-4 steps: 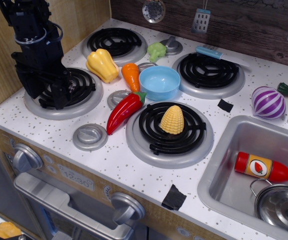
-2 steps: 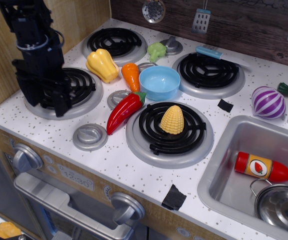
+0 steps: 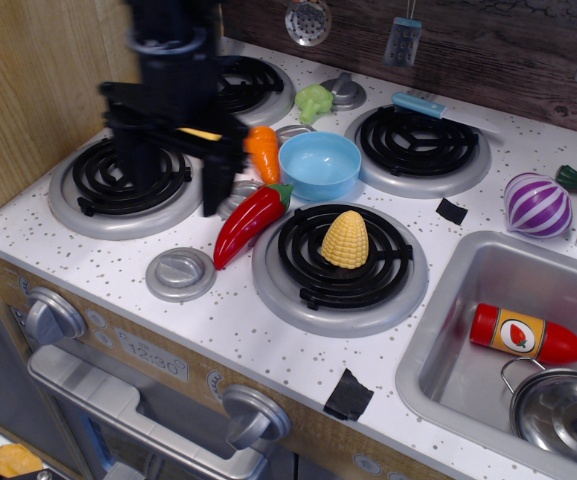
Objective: Put corn into bowl
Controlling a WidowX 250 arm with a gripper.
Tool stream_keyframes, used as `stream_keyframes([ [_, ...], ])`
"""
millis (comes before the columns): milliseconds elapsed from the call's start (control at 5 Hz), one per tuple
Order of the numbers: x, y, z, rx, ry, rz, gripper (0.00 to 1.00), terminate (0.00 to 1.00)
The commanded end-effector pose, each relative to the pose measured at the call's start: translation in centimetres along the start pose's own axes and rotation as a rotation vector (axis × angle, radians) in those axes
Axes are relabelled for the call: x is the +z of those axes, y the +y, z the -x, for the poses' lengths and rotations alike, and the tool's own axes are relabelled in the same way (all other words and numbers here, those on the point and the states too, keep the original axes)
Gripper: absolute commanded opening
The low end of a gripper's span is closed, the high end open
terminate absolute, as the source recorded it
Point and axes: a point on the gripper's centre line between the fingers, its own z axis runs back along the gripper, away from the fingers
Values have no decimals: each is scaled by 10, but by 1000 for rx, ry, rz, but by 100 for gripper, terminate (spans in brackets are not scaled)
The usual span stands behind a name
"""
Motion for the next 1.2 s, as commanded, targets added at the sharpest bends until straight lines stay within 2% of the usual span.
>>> stream_keyframes([
  [0,19,-50,-15,59,-97,35,100,0],
  [200,8,-75,-36,48,-130,59,100,0],
  [400,-4,-83,-56,3,-151,91,100,0],
  [600,-11,-91,-62,0,-156,114,100,0],
  [800,-24,-96,-61,6,-165,91,100,0],
  [1000,-31,-96,-62,-8,-163,128,100,0],
])
